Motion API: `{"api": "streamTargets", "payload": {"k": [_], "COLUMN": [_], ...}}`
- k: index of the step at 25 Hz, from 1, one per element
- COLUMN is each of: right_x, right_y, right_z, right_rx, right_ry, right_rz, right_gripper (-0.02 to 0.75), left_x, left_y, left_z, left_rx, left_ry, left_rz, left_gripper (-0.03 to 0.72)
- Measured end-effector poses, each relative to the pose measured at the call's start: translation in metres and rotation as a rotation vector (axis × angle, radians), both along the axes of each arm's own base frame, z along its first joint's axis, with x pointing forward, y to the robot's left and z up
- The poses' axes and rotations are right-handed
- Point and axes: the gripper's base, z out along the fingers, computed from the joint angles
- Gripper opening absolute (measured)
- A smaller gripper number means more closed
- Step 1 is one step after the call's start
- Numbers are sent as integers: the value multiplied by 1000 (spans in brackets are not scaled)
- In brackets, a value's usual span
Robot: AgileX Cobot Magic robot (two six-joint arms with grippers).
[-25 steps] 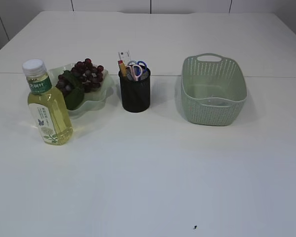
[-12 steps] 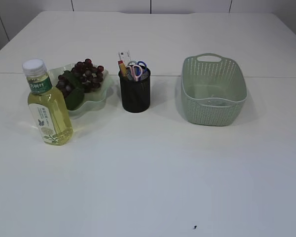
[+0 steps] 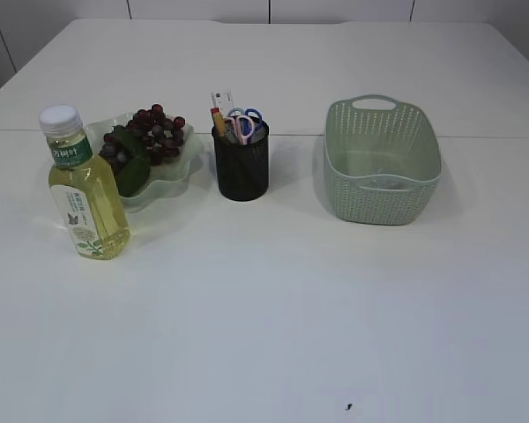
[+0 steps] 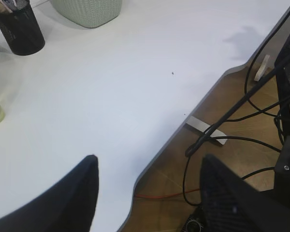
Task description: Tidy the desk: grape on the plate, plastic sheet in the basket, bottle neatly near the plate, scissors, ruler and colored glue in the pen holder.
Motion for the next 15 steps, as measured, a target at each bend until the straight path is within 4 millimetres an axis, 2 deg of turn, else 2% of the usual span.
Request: {"api": "streamTargets", "payload": {"k": [10,15], "right_x": [0,1], "right_y": [1,3], "right_z": [0,0], "right_rx": [1,1], "right_ry": [1,1], "right_rz": [-25,-185], "right_gripper": [522,522], "left_x": [0,2], "left_y": [-1,-4], "left_z": [0,0], "left_rx": [-1,-1], "left_ry": [-1,-1], "left_rz": [29,222], "left_gripper": [484,484]}}
